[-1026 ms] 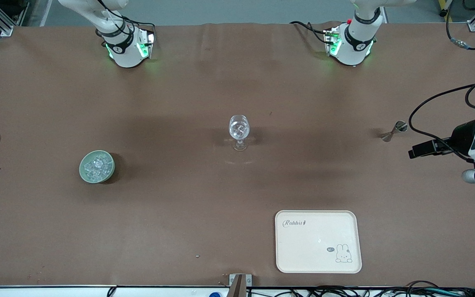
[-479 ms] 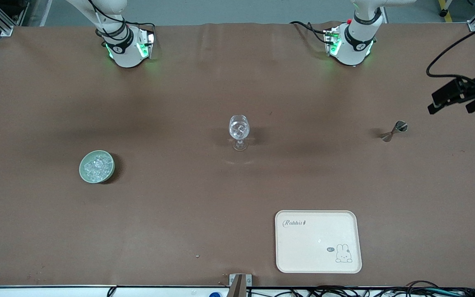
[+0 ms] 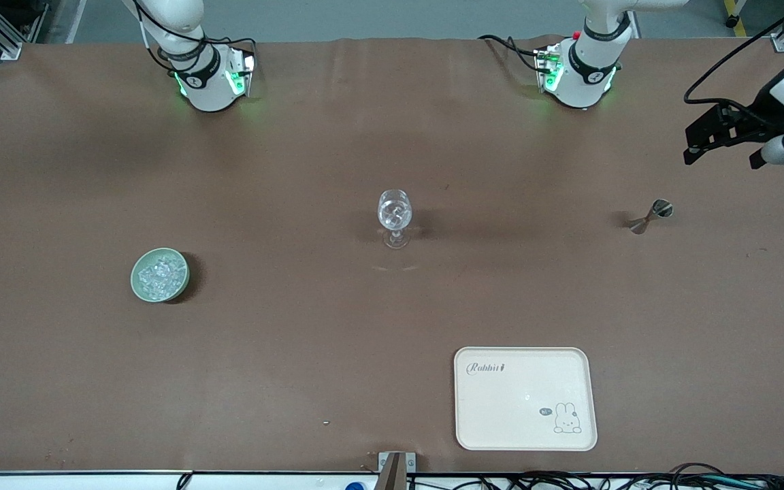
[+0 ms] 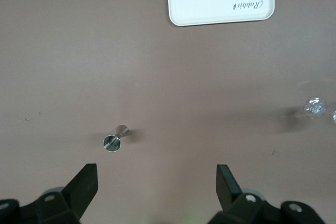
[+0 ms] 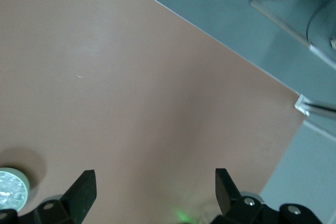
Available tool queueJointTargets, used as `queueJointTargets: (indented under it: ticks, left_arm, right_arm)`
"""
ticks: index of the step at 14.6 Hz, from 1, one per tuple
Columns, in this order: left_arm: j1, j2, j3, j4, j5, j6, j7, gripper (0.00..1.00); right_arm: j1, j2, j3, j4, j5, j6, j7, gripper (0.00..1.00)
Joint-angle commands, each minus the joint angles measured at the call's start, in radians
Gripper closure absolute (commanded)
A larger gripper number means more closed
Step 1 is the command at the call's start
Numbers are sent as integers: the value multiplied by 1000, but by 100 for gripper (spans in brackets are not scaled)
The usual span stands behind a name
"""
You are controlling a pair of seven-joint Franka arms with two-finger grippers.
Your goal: Pour wine and add ice with both arms
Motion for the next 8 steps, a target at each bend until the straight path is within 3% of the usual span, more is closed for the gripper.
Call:
queueJointTargets:
  ticks: [1,8]
  left_arm:
    - [1,-7,-8,-9,22,11,18,1]
    - [5,1,-7,-9,20,6,2,1]
  right_arm:
    - [-36,-10,15,-20,-18,-77,24,0]
    - [-128,1,13,-75,-53,-157,29,0]
